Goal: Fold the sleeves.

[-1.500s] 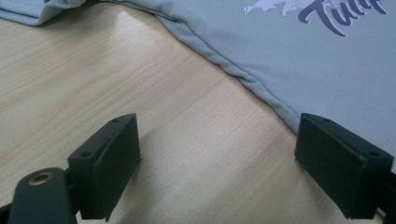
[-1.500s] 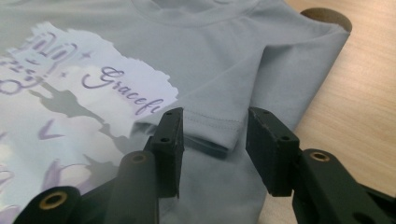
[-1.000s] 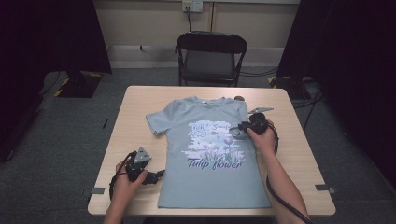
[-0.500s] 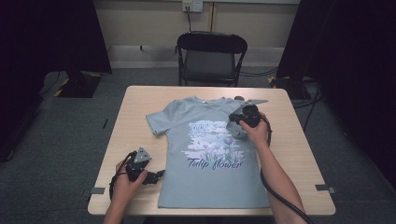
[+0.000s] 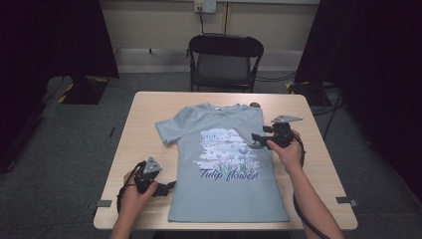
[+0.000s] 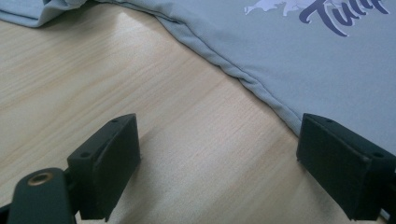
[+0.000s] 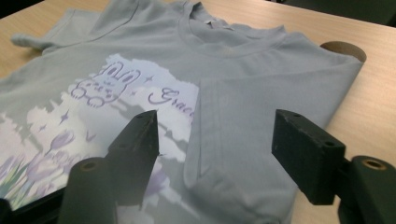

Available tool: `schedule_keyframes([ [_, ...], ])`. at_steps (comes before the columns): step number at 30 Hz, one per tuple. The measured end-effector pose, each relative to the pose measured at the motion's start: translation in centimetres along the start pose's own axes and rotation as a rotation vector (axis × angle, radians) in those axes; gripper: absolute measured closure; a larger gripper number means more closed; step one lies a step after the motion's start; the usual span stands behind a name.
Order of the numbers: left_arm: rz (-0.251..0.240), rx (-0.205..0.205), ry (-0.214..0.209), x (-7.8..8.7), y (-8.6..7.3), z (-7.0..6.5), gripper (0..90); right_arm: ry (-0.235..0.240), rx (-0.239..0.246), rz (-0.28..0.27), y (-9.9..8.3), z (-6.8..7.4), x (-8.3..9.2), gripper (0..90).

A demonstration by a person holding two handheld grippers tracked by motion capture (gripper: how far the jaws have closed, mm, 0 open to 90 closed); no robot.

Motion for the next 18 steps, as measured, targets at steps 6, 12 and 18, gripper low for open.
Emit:
schedule_keyframes([
  [6,0.001,-0.001,0.000,0.0,0.0,0.0,13.0,0.025,0.014,0.024,-1.4,0.2,1.6,26.4],
  [12,0.000,0.000,0.000,0.0,0.0,0.0,12.9,0.029,0.045,0.039,-2.0,0.6,2.4,22.6],
  [18,0.000,0.000,0.000,0.0,0.0,0.0,12.9,0.032,0.063,0.057,-2.9,0.9,2.8,18.9],
])
Point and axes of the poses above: each handheld gripper's, and its own axes: x roughly backward along the jaws, y roughly out of its top, z roughly to its left, the point moved 7 cm from there along -x, roughly forward along the jaws, and after that the axes turned 7 degrees about -x, right-handed, at the moved point
